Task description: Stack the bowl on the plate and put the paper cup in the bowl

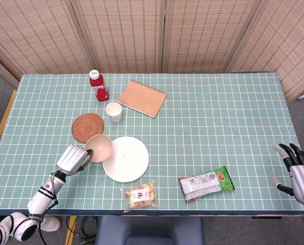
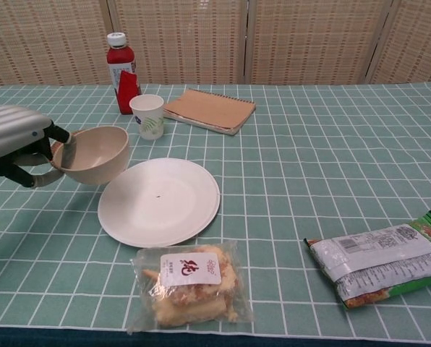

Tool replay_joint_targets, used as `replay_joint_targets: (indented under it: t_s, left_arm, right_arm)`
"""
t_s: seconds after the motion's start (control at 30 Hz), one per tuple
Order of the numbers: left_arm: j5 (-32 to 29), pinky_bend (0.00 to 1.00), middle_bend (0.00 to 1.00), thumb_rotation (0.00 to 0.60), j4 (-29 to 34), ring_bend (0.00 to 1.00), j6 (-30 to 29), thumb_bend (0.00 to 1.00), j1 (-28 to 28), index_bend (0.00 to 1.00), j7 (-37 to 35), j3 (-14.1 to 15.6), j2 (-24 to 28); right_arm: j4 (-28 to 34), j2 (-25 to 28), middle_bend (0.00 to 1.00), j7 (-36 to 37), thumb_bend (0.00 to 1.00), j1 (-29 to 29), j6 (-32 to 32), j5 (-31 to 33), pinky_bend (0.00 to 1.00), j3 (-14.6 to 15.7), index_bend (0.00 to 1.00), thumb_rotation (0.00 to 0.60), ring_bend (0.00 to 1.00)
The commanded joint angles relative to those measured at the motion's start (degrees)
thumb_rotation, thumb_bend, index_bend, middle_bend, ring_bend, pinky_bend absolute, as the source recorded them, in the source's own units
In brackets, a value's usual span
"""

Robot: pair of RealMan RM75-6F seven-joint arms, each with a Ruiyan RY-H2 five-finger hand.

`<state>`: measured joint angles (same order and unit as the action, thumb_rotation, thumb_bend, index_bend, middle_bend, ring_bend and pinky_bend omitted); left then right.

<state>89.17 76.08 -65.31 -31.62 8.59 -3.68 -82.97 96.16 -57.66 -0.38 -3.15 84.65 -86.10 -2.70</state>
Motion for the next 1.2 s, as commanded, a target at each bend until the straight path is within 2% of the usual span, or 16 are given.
replay_joint_targets:
  t_s: [0.03,0.43,0.77,0.93,1.1,1.2]
  left_arm:
    - [1.1,1.0,1.0,0.6,1.6,0.98,0.2,0.43,-1.4,0.62,-0.3,-0.3,-0.3]
    - [1.0,1.0,1.0,0.6,0.5,0.97,5.9,0.43,-6.1,0.62,4.4,0.1,-6.2]
    - [-1.1,1.0,0.99,0.6,-0.8,0.96,7.7,0.43,-6.8,0.59,6.7,0.6,-7.3]
    - [-2.4,1.0,0.96,0.6,1.3,0.94,8.0,0.42,-6.4,0.48,8.8,0.9,-6.3]
    - [-4.9,1.0,0.83,0.6,5.1,0.85,7.9,0.34,-5.5,0.25,13.0,0.8,-4.5]
    - [-6.0,1.0,0.77,0.6,8.1,0.79,6.5,0.32,-4.6,0.17,14.7,0.6,-2.8]
  right_arm:
    - [0.0,0.0,0.13,0.0,0.23,0.0,0.0,0.0,0.12,0.0,0.12,0.6,0.04]
    - [-0.5,0.0,0.13,0.7,0.24,0.4,0.1,0.3,0.12,0.0,0.12,0.6,0.04]
    - [-0.6,0.0,0.13,0.8,0.23,0.5,0.1,0.4,0.12,0.0,0.12,0.6,0.04]
    - [-0.6,-0.1,0.13,0.8,0.23,0.4,-0.1,0.4,0.12,0.0,0.12,0.6,0.04]
    - [-0.5,-0.1,0.15,0.8,0.24,0.3,-0.2,0.3,0.12,-0.1,0.12,0.6,0.04]
    - [-0.5,0.0,0.15,0.8,0.24,0.3,-0.2,0.4,0.12,-0.2,0.12,0.6,0.04]
